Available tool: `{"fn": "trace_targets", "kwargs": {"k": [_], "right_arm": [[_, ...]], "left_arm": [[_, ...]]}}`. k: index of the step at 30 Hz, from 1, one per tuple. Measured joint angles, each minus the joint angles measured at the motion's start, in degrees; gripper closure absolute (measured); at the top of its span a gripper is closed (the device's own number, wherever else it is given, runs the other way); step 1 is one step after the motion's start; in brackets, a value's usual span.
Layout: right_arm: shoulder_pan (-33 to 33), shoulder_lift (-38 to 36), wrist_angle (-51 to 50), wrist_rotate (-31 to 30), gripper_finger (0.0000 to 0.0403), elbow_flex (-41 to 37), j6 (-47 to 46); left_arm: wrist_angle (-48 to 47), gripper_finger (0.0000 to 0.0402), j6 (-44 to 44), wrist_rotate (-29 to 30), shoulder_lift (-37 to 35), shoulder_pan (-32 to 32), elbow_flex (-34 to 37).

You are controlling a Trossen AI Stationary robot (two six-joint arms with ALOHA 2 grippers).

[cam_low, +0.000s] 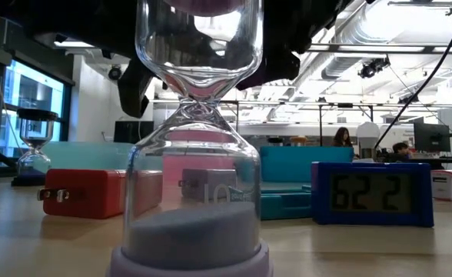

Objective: Pick & Place Office items
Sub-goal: Put the top dark blue digital timer into the green bin

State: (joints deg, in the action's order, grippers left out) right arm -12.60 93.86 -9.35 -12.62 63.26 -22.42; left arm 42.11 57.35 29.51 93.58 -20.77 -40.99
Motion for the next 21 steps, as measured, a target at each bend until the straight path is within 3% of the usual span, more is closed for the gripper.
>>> {"fn": "trace_targets", "kwargs": {"k": [4, 9, 21], "right_arm": [[-0.07, -1.39, -2.78, -7.04, 0.0092, 0.0, -0.18], [-0.04, -3.22, -7.35, -11.89, 0.009, 0.0, -2.58], [-0.13, -3.23, -7.2, -8.47, 0.0089, 0.0, -3.03]], "left_arm": [[-0.95, 0.0333, -3.36, 4.8, 0.0, -0.01, -0.02], [-3.25, 0.0333, -10.18, 18.32, -0.31, -0.03, -0.02], [-18.47, 0.0333, -17.13, 43.62, -1.12, 1.27, -0.02]]}}
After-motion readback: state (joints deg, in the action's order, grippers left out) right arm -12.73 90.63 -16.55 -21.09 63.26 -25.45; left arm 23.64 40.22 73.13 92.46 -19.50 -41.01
